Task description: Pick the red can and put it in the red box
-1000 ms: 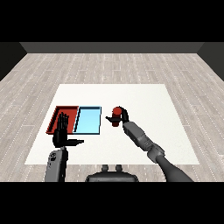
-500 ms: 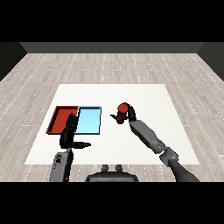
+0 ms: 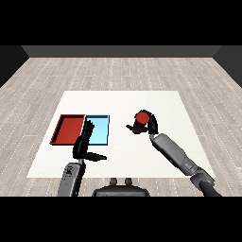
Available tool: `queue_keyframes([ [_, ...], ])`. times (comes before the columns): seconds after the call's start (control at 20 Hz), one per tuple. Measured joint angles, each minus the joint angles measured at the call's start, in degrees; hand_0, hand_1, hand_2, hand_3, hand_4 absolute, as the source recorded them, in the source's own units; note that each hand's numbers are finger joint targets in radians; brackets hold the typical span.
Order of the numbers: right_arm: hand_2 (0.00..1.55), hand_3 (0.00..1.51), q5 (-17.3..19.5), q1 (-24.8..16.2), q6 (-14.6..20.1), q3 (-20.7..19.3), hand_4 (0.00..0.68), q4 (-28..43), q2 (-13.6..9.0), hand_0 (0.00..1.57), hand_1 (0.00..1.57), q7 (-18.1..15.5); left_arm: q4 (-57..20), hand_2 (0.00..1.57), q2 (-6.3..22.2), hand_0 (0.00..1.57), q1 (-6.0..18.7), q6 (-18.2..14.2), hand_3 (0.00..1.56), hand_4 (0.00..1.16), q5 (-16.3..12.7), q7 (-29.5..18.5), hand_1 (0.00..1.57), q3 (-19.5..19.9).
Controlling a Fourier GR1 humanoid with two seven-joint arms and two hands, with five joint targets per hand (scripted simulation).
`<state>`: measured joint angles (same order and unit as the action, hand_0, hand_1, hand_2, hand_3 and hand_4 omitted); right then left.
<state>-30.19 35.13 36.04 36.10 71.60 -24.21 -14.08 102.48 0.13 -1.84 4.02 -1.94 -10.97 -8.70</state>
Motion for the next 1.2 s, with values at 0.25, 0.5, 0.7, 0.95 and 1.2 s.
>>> queue_keyframes([
  [0.25, 1.45, 1.40, 5.8, -2.4, 3.4, -0.4, 0.586, 8.0, 0.5, 1.48, 1.48, 5.5, -0.1, 0.00, 0.0, 0.00, 2.4, -2.9, 0.00, 0.00, 0.9, 3.3, 0.00, -3.2],
  [0.5, 1.46, 1.39, 10.4, -5.5, 4.5, -1.9, 0.578, 14.2, -0.2, 1.51, 1.51, 8.6, -2.8, 0.00, -0.1, 0.00, 7.1, -7.2, 0.00, 0.00, 2.2, 7.4, 0.00, -6.7],
  [0.7, 1.47, 1.40, 12.9, -7.1, 3.1, -4.0, 0.571, 17.9, -0.4, 1.51, 1.51, 10.4, -5.2, 0.00, -0.1, 0.00, 12.4, -10.6, 0.00, 0.00, 2.7, 11.0, 0.00, -9.4],
  [0.95, 1.45, 1.38, 17.7, -7.4, 1.8, -5.1, 0.562, 19.7, 1.4, 1.49, 1.49, 12.3, -11.3, 0.00, -0.1, 0.00, 17.9, -14.2, 0.00, 0.00, 0.5, 11.6, 0.00, -12.2],
  [1.2, 1.43, 1.37, 23.2, -7.8, 1.0, -5.0, 0.527, 22.4, 4.6, 1.48, 1.48, 16.4, -14.1, 0.00, -0.1, 0.00, 18.1, -15.5, 0.00, 0.00, -1.4, 10.7, 0.00, -14.5],
])
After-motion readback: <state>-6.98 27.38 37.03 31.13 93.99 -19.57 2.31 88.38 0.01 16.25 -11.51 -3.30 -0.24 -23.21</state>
